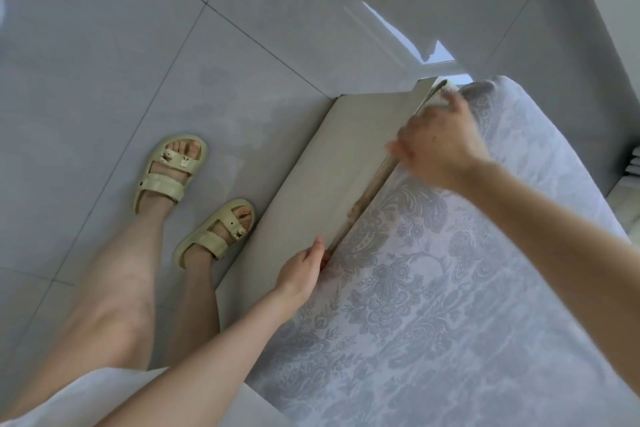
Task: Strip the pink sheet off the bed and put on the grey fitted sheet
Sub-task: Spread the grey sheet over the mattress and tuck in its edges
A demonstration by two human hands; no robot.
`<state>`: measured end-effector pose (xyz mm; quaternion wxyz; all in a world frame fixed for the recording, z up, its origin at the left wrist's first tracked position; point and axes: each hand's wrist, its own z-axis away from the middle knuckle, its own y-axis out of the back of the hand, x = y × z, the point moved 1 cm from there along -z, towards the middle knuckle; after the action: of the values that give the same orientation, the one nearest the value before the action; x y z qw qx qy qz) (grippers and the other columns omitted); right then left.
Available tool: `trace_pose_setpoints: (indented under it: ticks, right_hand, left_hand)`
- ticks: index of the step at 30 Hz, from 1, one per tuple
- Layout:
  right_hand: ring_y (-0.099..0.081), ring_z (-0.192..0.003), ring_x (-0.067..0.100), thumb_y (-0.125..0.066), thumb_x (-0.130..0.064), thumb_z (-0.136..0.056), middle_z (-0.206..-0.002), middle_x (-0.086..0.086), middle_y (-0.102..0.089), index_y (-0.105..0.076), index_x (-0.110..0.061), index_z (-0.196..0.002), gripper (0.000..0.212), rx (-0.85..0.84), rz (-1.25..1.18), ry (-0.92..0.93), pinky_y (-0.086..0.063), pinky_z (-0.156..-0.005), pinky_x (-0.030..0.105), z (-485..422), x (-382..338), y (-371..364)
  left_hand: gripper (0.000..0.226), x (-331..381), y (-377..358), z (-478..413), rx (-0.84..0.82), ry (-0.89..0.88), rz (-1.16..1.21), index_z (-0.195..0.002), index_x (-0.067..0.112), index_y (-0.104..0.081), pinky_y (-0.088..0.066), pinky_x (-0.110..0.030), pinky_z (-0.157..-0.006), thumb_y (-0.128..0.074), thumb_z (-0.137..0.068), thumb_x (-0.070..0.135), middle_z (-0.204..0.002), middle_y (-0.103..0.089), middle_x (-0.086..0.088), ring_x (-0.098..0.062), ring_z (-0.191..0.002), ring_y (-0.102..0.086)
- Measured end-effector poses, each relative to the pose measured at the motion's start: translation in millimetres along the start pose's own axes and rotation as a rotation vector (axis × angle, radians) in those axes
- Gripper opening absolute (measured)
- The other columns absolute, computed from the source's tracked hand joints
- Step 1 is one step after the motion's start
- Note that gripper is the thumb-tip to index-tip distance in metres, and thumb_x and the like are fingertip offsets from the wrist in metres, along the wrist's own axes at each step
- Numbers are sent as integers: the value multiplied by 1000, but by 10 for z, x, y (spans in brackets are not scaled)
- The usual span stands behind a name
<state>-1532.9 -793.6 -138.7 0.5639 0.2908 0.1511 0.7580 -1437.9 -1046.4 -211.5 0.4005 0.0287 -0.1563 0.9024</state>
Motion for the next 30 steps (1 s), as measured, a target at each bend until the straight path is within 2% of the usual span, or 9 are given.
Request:
trace_pose_setpoints:
  ticks: [3,6,9,14,18,22,25,28,30]
  right_hand:
    - [-56,-101,17,-1,-55,-91,-89,-11,-69,-67,-29,-79,72,-164,17,-68,-23,-105,43,-104,340,-126]
    - [-54,-111,19,-2,-60,-93,-99,-6,-70,-69,-30,-94,73,-263,-2,-84,-20,-107,44,-246,263,-218]
    - [-48,-123,23,-6,-60,-95,-112,1,-67,-67,-24,-108,73,-329,13,-159,-13,-111,47,-260,156,-146]
    - [-59,-99,24,-22,-40,-99,-96,1,-67,-66,-18,-98,49,63,-39,-59,-20,-110,48,185,-560,64]
    - [-61,-83,26,-21,-36,-92,-81,0,-68,-69,-20,-82,52,129,-318,238,-32,-103,48,631,-1490,-122]
    - [-59,-63,19,-25,-37,-88,-58,-7,-60,-69,-23,-61,54,160,-330,323,-43,-99,50,906,-1997,-483]
    - [-60,-64,18,-26,-41,-89,-60,-6,-60,-70,-21,-62,56,71,-330,302,-47,-91,44,916,-2167,-473]
    - [-56,-94,19,-20,-44,-100,-93,-2,-63,-68,-17,-90,56,-173,-248,330,-32,-97,39,859,-2268,-363]
    - [-56,-100,18,-14,-46,-101,-90,-2,-62,-62,-15,-79,61,-285,-219,320,-24,-103,38,765,-2273,-307]
  left_hand:
    - [63,39,-31,-28,-71,60,22,-109,13,-65,-40,-34,-103,-20,-97,57,-121,-62,-6,-20,-112,-56]
    - [58,67,23,0,-162,118,156,-110,11,-60,-45,-25,-83,-16,-101,47,-118,-60,-9,-17,-101,-55]
    - [60,39,176,30,-165,87,120,-123,7,-56,-44,-27,-91,-21,-101,50,-122,-60,-10,-20,-106,-56]
    - [52,-282,317,268,15,-19,98,-103,8,-64,-42,-26,-79,-24,-102,41,-99,-62,-4,-18,-100,-54]
    - [45,-659,333,449,-16,13,29,-116,9,-60,-31,-14,-77,-25,-104,34,-112,-57,0,-8,-102,-46]
    - [43,-928,395,444,-22,19,-32,-85,22,-65,-44,-24,-84,-28,-103,36,-92,-63,7,-14,-103,-57]
    - [48,-1103,427,389,-46,-1,-29,-101,13,-67,-43,-35,-99,-29,-101,41,-104,-66,-5,-21,-105,-60]
    - [47,-1178,440,386,76,-103,-131,-106,7,-64,-37,-37,-101,-30,-101,38,-111,-57,-8,-22,-109,-53]
    - [41,-1223,466,424,112,-163,-58,-105,17,-66,-36,-35,-104,-31,-101,37,-112,-56,-3,-17,-110,-52]
